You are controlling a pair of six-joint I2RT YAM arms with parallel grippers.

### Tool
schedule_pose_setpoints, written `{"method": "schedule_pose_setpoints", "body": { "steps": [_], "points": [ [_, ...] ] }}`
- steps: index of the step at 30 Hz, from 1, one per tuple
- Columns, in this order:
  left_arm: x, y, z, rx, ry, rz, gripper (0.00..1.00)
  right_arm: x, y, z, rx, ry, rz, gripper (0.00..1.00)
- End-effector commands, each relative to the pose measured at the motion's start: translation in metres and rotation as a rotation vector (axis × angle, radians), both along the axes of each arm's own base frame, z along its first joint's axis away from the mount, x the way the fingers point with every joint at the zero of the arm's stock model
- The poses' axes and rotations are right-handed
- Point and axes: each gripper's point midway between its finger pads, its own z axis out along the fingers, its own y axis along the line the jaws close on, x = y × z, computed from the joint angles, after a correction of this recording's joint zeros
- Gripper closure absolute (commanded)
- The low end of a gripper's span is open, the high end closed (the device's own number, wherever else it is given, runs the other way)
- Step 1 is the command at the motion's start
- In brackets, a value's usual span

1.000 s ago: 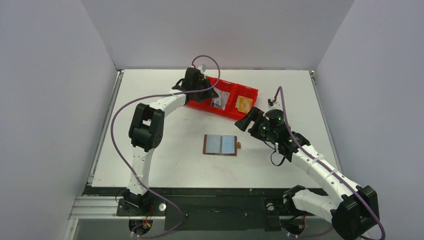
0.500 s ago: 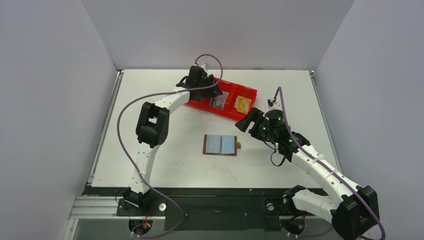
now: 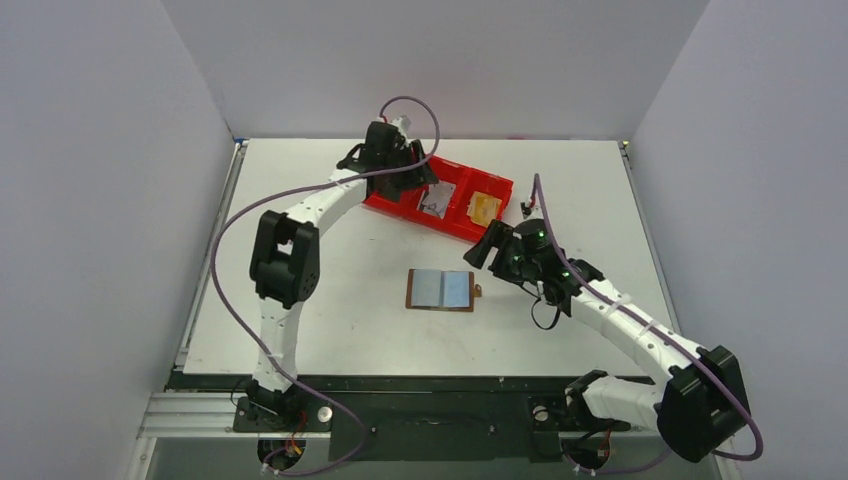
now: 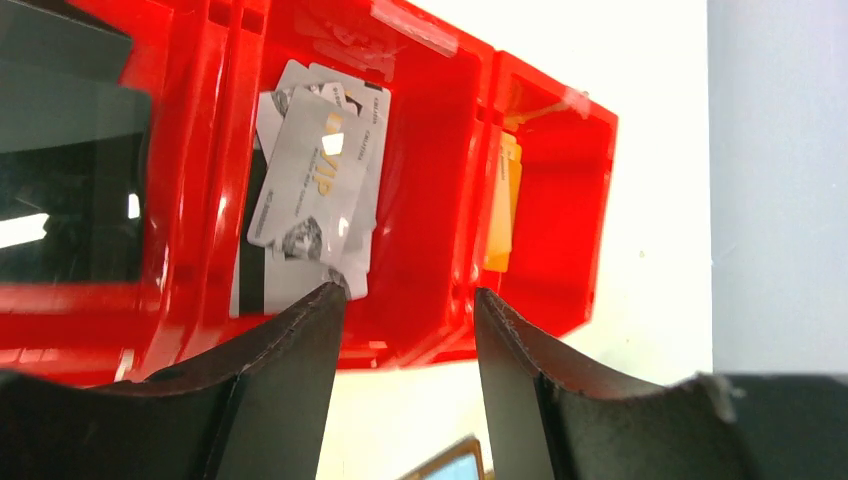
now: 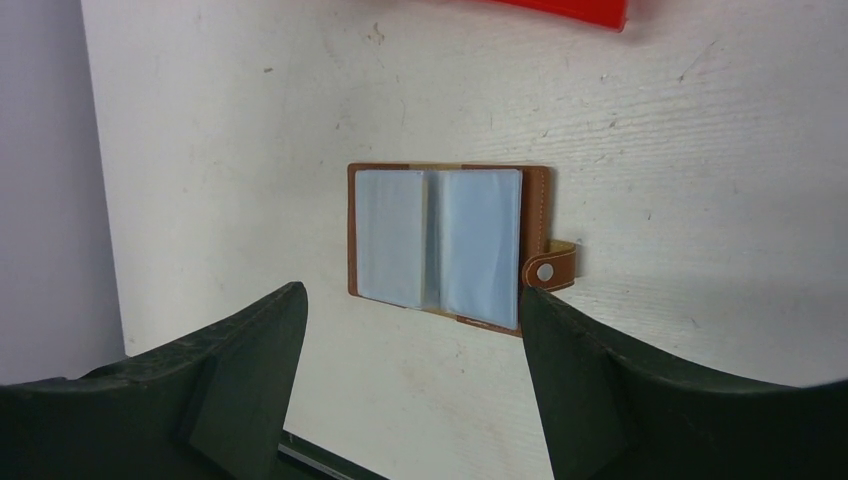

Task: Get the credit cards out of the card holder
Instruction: Place the credit card in the storage box.

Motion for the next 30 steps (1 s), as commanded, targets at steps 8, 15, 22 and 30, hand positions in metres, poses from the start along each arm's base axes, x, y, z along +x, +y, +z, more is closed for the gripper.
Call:
{"method": "schedule_pose_setpoints", "body": {
  "steps": [8, 15, 22, 30],
  "points": [
    [-0.081, 0.079, 0.067, 0.084, -0.041, 0.155, 0.52, 0.006, 0.059, -0.024, -0.216, 0.013, 0.115, 0.27],
    [-0.143, 0.123, 0.038, 0.150, 0.034, 0.180, 0.52, 0.006, 0.086, -0.050, -0.350, 0.061, 0.161, 0.30],
    [-0.186, 0.141, 0.032, 0.134, 0.042, 0.170, 0.52, 0.003, 0.102, -0.082, -0.438, 0.106, 0.185, 0.34],
    [-0.199, 0.145, 0.020, 0.125, 0.061, 0.163, 0.52, 0.003, 0.107, -0.101, -0.487, 0.131, 0.191, 0.45]
  ]
}}
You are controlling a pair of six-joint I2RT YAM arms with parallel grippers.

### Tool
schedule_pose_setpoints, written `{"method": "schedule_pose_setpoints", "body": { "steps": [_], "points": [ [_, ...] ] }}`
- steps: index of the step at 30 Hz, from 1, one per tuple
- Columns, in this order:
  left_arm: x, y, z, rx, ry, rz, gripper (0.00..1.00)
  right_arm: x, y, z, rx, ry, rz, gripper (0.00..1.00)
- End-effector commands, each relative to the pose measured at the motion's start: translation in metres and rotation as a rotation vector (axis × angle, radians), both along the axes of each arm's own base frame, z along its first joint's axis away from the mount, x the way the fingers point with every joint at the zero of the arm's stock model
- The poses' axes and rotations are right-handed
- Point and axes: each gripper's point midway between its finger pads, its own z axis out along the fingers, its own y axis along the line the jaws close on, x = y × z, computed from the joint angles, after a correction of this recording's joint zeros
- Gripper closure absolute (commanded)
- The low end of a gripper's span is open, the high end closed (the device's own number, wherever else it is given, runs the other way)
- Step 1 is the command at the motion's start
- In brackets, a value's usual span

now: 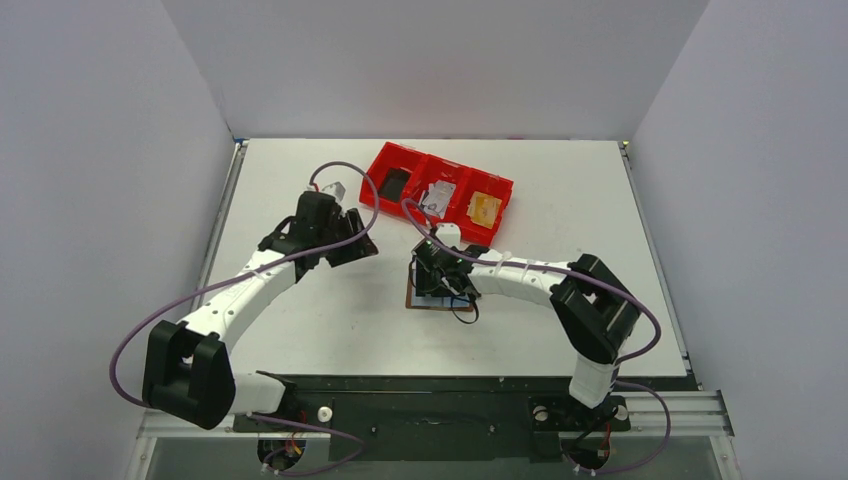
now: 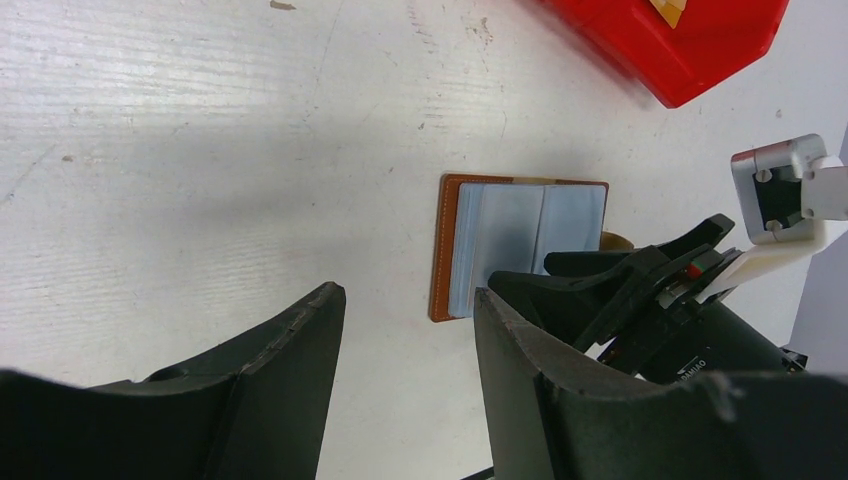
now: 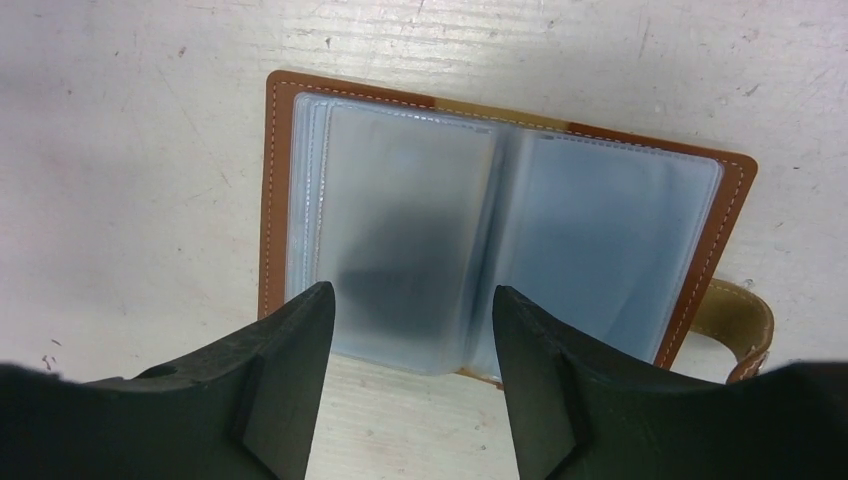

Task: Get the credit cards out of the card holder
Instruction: Remove the credit card from the card holder.

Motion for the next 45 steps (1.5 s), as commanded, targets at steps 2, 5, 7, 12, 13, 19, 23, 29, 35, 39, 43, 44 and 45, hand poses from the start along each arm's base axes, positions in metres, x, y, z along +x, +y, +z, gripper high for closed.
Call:
{"method": "schedule_pose_setpoints", "body": {
  "steps": [2, 5, 7, 12, 13, 19, 23, 29, 35, 39, 43, 44, 45],
  "points": [
    [0.004, -0.002, 0.009, -0.027, -0.042, -0.012, 0.52, 0.014, 0.005, 0.010, -0.019, -0.054, -0.014, 0.50],
    [0.004, -0.004, 0.006, -0.032, -0.035, -0.017, 0.52, 0.013, 0.006, 0.005, -0.027, -0.043, -0.004, 0.53],
    [0.004, -0.005, 0.004, -0.035, -0.028, -0.020, 0.52, 0.013, 0.009, 0.003, -0.026, -0.039, 0.008, 0.53],
    [0.004, -0.005, -0.001, -0.035, -0.016, -0.020, 0.52, 0.011, 0.011, -0.004, -0.029, -0.022, 0.026, 0.53],
    [0.004, -0.005, -0.002, -0.036, -0.013, -0.019, 0.52, 0.010, 0.011, -0.005, -0.027, -0.019, 0.031, 0.53],
    [0.001, -0.004, -0.011, -0.032, 0.012, -0.010, 0.52, 0.002, 0.021, -0.009, 0.010, 0.006, 0.089, 0.75],
    [-0.005, -0.002, -0.023, -0.029, 0.045, 0.004, 0.52, -0.008, 0.034, -0.008, 0.052, 0.019, 0.145, 0.89],
    [-0.018, -0.006, -0.035, -0.055, 0.077, 0.003, 0.55, -0.021, 0.045, -0.006, 0.141, 0.045, 0.198, 1.00],
    [-0.032, -0.022, -0.048, -0.064, 0.113, -0.031, 0.67, -0.026, 0.043, -0.013, 0.241, 0.070, 0.207, 1.00],
    [-0.036, -0.032, -0.053, -0.070, 0.129, -0.049, 0.78, -0.028, 0.031, -0.019, 0.310, 0.094, 0.177, 1.00],
    [-0.037, -0.043, -0.056, -0.071, 0.140, -0.075, 0.87, -0.027, 0.029, -0.017, 0.370, 0.093, 0.174, 1.00],
    [-0.036, -0.047, -0.055, -0.073, 0.136, -0.084, 0.88, -0.025, 0.029, -0.016, 0.385, 0.091, 0.171, 1.00],
    [-0.037, -0.049, -0.058, -0.071, 0.146, -0.087, 0.89, -0.026, 0.027, -0.018, 0.387, 0.095, 0.168, 1.00]
  ]
}}
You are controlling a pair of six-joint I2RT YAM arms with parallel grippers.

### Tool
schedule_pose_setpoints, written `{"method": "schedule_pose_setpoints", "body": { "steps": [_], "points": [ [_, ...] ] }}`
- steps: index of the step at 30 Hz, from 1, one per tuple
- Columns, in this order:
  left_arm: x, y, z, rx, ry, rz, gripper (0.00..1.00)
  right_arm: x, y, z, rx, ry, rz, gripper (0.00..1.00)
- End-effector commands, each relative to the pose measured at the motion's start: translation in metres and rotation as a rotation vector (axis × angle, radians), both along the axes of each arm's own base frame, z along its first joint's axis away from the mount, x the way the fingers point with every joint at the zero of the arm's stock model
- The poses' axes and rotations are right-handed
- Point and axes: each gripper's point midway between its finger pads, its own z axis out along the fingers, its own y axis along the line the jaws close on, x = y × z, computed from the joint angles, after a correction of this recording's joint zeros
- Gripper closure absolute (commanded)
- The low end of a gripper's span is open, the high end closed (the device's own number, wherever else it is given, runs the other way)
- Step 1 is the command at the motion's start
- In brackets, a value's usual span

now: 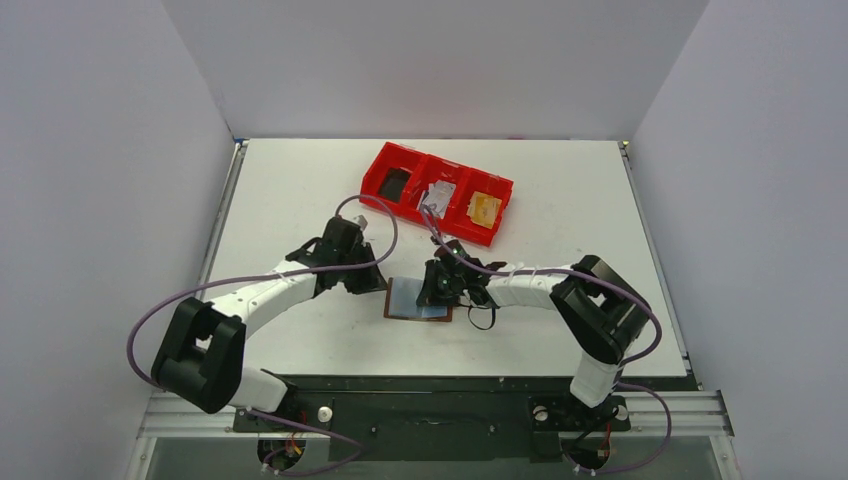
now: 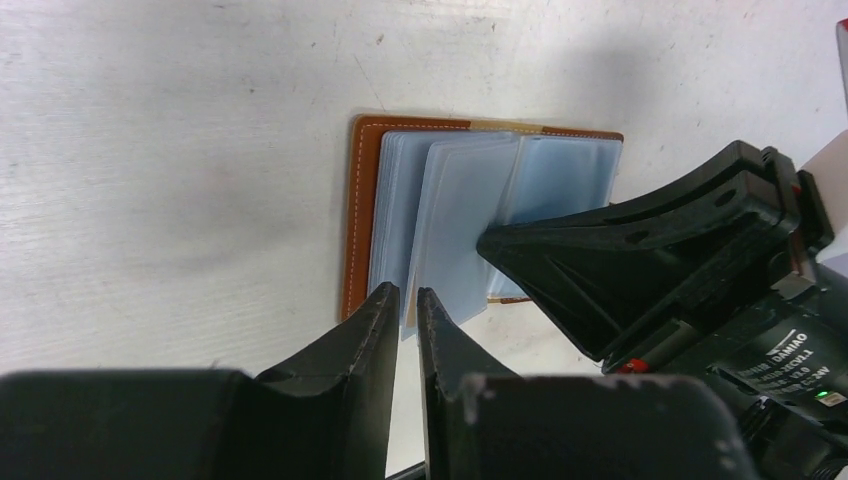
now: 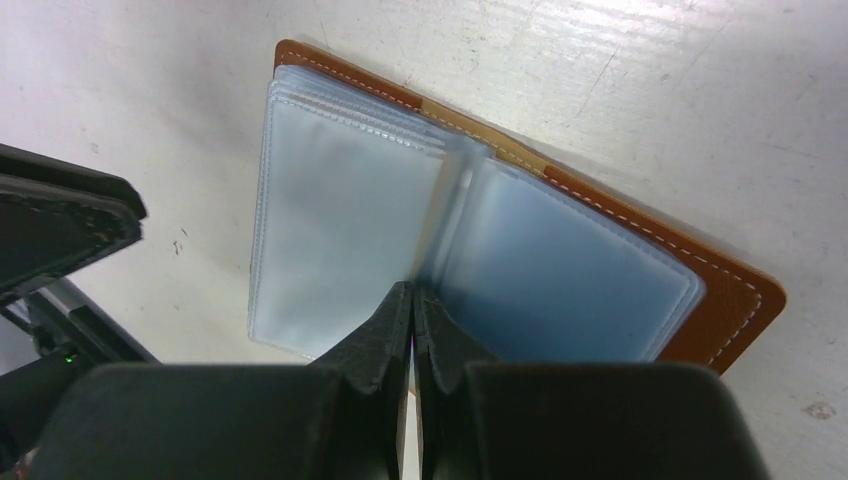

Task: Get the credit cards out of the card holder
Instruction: Remove the credit card from the card holder.

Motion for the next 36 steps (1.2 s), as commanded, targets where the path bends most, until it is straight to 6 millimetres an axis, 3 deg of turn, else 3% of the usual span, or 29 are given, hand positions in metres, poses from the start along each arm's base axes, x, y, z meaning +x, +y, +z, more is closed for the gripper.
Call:
{"method": "schedule_pose_setpoints", "body": {
  "steps": [1, 9, 20, 29, 36],
  "points": [
    [0.010, -0.022, 0.010, -0.045, -0.042, -0.031, 0.90, -0.003, -0.004, 0.000, 0.046, 0.018, 0.001, 1.00],
    [0.008, -0.038, 0.003, -0.047, -0.024, -0.065, 0.95, -0.006, -0.012, -0.013, 0.037, 0.048, -0.018, 1.00],
    [0.006, -0.041, -0.003, -0.033, -0.005, -0.075, 0.95, -0.007, -0.019, -0.027, 0.041, 0.084, -0.041, 1.00],
    [0.002, -0.039, -0.001, -0.027, -0.004, -0.082, 0.76, -0.009, -0.021, -0.037, 0.032, 0.103, -0.046, 1.00],
    [-0.004, -0.042, -0.001, -0.038, 0.007, -0.098, 0.70, -0.009, -0.021, -0.039, 0.030, 0.104, -0.045, 1.00]
  ]
}}
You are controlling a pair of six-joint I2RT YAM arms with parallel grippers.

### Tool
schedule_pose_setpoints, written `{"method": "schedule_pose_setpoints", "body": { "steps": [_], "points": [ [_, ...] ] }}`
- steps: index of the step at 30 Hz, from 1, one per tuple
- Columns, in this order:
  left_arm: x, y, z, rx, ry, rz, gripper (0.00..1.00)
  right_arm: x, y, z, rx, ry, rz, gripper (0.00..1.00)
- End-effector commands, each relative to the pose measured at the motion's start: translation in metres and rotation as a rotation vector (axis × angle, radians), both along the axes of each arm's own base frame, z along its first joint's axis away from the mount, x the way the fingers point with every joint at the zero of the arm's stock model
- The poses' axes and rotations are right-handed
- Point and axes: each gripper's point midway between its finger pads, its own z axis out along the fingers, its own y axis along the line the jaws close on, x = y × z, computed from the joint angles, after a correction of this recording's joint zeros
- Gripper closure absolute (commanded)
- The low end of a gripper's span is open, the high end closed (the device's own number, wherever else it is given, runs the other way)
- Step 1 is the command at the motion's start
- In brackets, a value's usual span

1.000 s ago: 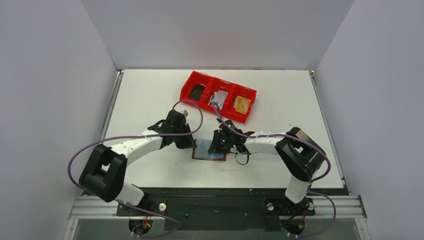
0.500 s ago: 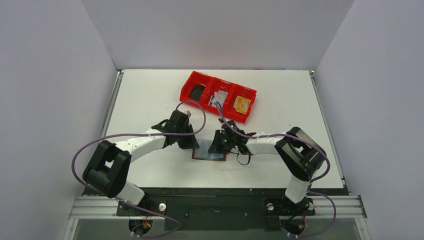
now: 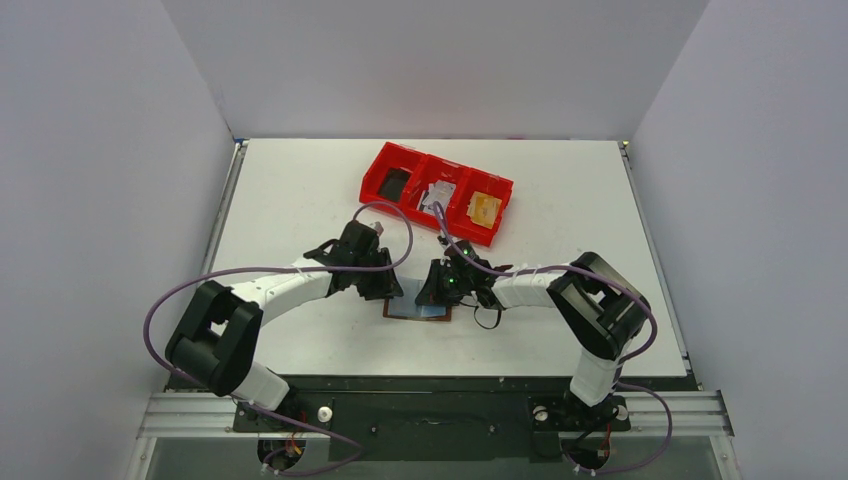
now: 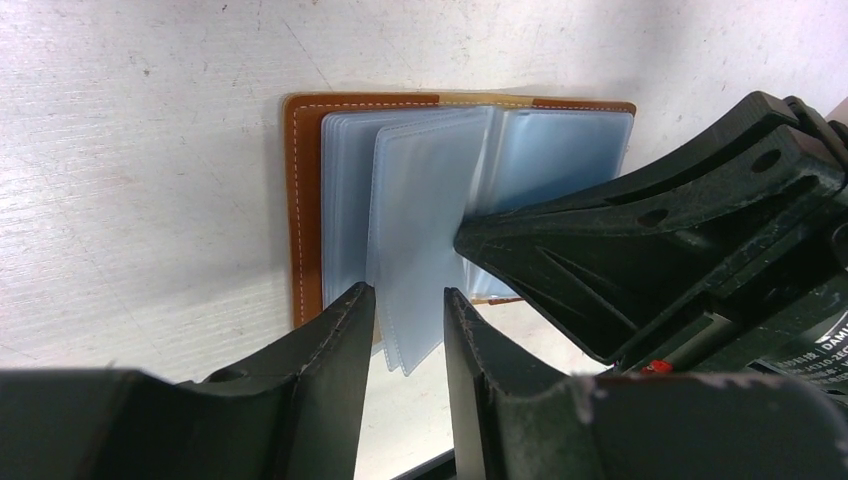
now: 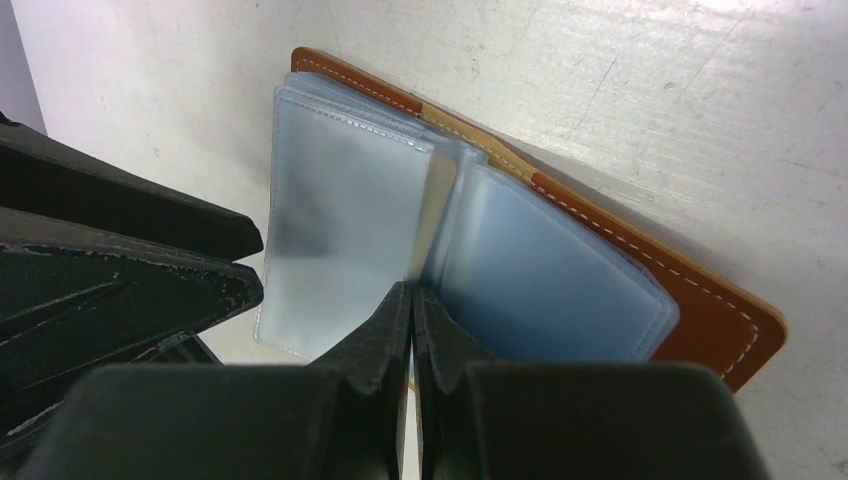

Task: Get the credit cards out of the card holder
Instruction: Remove the credit card from the card holder.

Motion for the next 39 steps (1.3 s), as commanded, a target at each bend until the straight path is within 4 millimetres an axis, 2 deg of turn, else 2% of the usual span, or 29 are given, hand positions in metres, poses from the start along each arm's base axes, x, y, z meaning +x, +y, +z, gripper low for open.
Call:
{"method": "schedule_pose_setpoints", "body": {
  "steps": [1, 27, 39],
  "points": [
    [0.007, -0.013, 0.021, -0.049, -0.045, -0.026, 0.70, -0.010, -0.024, -0.037, -0.123, 0.050, -0.022, 1.00],
    [-0.011, -0.004, 0.016, -0.024, -0.009, -0.001, 0.70, -0.013, -0.028, -0.048, -0.141, 0.070, -0.030, 1.00],
    [-0.016, 0.001, 0.009, 0.005, 0.006, 0.008, 0.69, -0.014, -0.040, -0.059, -0.186, 0.094, -0.064, 1.00]
  ]
}}
